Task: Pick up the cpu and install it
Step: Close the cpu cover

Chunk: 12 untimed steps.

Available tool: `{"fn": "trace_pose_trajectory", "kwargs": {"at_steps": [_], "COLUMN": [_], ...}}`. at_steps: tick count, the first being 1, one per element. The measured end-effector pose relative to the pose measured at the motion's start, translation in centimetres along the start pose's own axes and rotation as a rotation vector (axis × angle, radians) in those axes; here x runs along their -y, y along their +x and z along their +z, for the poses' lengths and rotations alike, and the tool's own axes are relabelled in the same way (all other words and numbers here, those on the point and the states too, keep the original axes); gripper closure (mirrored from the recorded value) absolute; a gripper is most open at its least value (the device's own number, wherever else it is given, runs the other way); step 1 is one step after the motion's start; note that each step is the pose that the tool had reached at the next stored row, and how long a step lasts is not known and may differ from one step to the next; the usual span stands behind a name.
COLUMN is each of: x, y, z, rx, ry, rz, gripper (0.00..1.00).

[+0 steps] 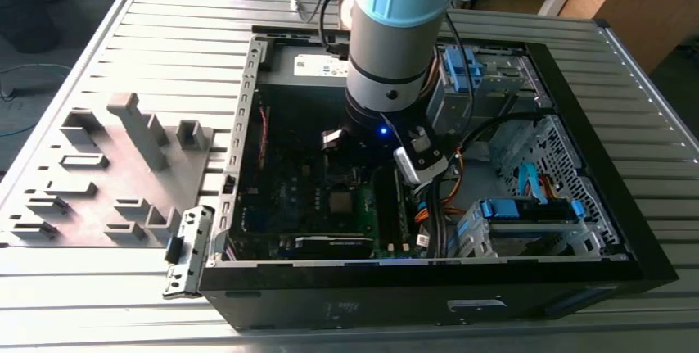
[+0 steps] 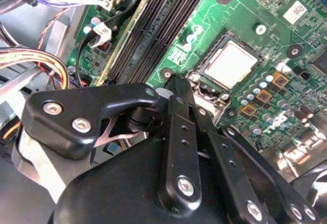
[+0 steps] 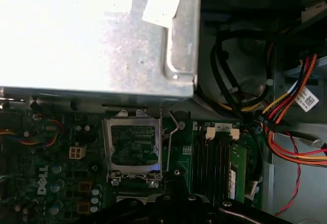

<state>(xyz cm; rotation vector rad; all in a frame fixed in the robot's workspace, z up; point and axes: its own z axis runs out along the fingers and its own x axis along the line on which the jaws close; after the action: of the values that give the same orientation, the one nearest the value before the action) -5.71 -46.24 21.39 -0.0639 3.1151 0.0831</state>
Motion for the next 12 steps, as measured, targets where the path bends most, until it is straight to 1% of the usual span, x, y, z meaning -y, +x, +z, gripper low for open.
{"fn": "trace_pose_trajectory", "kwargs": {"at_steps": [5,12], "x": [-0.08,-0.92], "y": [-0.02,-0.04], "z": [0.0,0.09], "rx": [-0.0001,-0.0001], "ry": [-0.0002,-0.0002], "rz": [0.0,-0.001], "gripper": [0.89,0.89]}}
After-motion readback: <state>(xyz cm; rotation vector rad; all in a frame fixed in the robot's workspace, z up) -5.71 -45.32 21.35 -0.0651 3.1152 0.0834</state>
